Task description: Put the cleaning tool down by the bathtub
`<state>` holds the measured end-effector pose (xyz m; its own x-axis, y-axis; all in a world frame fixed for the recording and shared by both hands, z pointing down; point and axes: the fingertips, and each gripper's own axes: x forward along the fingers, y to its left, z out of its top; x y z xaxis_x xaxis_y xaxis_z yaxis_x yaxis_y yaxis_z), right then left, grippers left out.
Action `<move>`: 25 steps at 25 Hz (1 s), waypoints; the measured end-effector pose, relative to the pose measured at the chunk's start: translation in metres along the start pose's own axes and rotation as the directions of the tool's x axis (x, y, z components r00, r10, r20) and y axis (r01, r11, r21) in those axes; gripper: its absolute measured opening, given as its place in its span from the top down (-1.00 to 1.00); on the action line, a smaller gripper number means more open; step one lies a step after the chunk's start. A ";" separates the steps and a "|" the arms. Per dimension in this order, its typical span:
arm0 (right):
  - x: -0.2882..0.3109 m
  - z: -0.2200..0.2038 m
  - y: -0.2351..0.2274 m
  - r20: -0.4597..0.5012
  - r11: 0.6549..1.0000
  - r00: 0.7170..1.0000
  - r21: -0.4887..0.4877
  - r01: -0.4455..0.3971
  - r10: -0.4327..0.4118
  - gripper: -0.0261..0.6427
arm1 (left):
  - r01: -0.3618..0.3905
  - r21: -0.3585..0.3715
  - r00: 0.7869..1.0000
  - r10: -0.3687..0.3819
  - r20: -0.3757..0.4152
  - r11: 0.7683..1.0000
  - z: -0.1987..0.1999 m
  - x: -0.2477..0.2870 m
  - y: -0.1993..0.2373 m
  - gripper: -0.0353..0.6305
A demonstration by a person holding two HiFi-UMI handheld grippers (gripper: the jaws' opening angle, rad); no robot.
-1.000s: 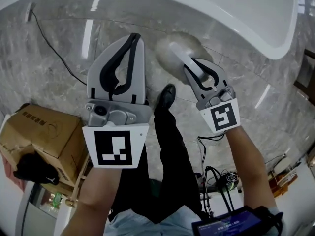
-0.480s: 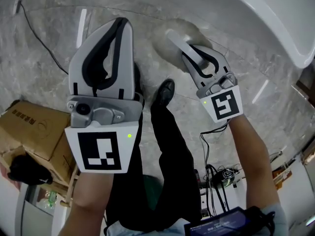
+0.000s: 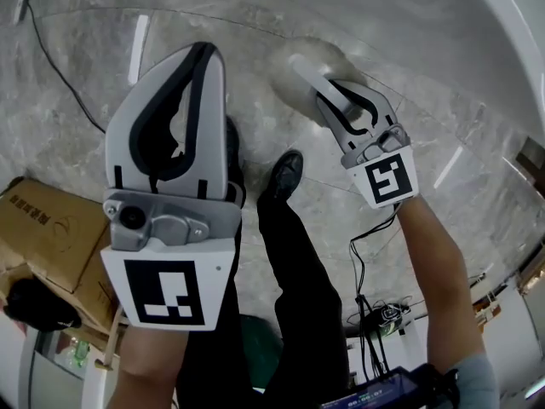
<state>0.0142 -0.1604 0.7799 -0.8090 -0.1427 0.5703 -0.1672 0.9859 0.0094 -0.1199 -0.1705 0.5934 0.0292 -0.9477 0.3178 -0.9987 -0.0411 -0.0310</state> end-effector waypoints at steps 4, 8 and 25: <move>0.019 -0.025 0.002 -0.019 1.000 1.000 -0.016 -0.025 0.024 0.61 | 0.001 0.008 1.000 -0.001 -0.006 1.000 -0.019 0.002 0.000 0.84; 0.036 -0.049 -0.002 -0.024 0.999 0.999 -0.020 -0.025 0.024 0.61 | -0.005 0.013 1.000 0.005 -0.010 1.000 -0.039 0.004 0.000 0.84; 0.088 -0.132 -0.013 -0.135 1.000 0.991 -0.015 -0.012 0.010 0.61 | -0.022 0.049 0.999 0.024 -0.041 0.999 -0.086 0.005 0.008 0.84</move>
<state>0.0197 -0.1742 0.9379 -0.7273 -0.1198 0.6758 -0.1489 0.9887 0.0150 -0.1310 -0.1486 0.6759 0.0034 -0.9345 0.3560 -0.9958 -0.0358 -0.0846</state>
